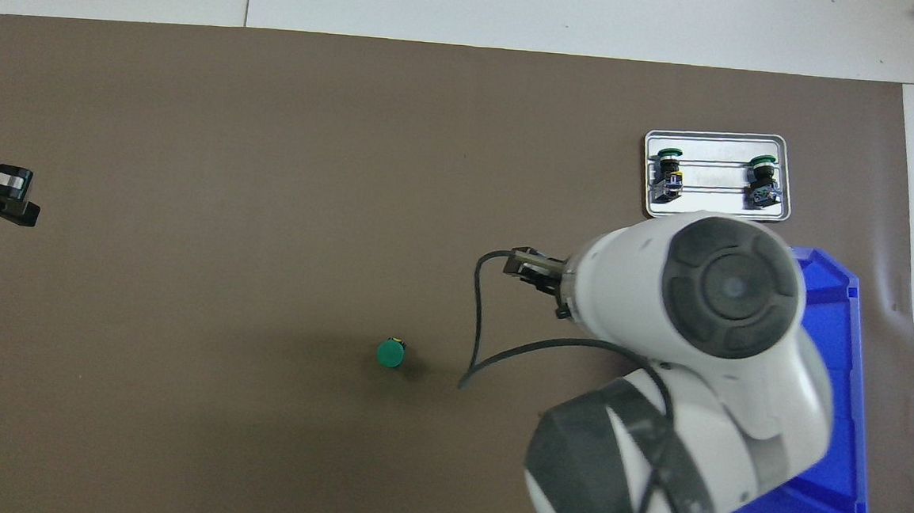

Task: Place and press button with both arms
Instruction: 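Reach the right gripper down and grasp the green-topped switch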

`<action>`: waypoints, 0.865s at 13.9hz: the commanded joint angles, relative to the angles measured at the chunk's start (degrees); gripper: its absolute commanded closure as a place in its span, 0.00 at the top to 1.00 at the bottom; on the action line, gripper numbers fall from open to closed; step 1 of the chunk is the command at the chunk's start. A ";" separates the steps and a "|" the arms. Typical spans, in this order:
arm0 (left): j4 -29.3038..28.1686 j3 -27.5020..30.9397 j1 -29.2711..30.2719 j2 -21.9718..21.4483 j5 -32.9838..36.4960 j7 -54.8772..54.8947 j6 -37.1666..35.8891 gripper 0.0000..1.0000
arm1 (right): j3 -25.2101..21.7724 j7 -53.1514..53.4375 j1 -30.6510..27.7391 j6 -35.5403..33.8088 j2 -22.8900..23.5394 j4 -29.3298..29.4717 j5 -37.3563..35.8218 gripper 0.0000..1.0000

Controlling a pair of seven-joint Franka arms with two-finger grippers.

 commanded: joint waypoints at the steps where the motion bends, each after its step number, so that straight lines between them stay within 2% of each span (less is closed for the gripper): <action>1: 1.61 -0.11 -1.38 1.19 2.72 -0.76 0.17 0.26 | -0.37 8.88 5.36 7.40 6.15 0.47 0.41 1.00; 2: -1.19 -0.02 -1.38 -0.29 2.72 -0.41 3.41 0.66 | -0.37 11.26 7.04 9.95 7.56 0.38 0.41 1.00; 3: -3.56 -0.02 -1.30 -1.18 2.72 -0.76 6.31 1.00 | -0.37 12.94 8.01 11.63 8.53 0.47 0.41 1.00; 9: -5.00 0.51 -0.33 -1.45 2.63 -0.50 13.89 1.00 | -0.37 16.12 13.29 13.49 10.39 -0.49 0.50 1.00; 12: -4.64 0.51 -0.42 -1.19 2.63 -0.59 13.90 1.00 | -0.37 16.12 14.87 16.20 10.21 -4.00 0.50 1.00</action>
